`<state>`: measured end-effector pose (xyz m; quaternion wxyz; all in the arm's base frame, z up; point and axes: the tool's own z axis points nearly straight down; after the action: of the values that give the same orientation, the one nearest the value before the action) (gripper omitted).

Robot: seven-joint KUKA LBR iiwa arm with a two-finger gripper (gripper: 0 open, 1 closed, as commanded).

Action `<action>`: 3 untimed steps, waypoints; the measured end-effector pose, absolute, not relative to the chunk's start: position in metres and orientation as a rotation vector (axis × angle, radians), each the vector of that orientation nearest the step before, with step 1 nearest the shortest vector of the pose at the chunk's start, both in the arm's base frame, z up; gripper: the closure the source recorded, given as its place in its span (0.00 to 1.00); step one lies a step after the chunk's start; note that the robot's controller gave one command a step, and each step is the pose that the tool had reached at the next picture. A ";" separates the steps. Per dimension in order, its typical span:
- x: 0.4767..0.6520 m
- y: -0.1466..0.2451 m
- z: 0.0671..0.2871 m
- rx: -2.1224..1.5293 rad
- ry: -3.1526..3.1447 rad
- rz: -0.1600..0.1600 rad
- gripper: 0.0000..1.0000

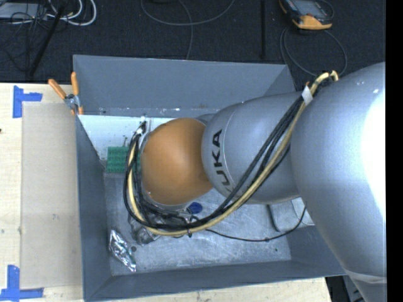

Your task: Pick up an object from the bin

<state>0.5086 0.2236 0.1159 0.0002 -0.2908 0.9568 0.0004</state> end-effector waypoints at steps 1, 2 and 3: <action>0.509 0.223 0.116 -0.910 3.007 0.001 0.00; 0.488 0.246 0.070 -1.015 2.970 -0.001 0.00; 0.488 0.246 0.072 -1.009 2.976 0.002 1.00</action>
Offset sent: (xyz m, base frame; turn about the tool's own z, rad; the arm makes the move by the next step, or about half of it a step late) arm 0.0000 0.0000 0.0000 0.0000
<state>0.4881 0.2461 0.0718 -0.0006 -0.3211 0.9470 0.0005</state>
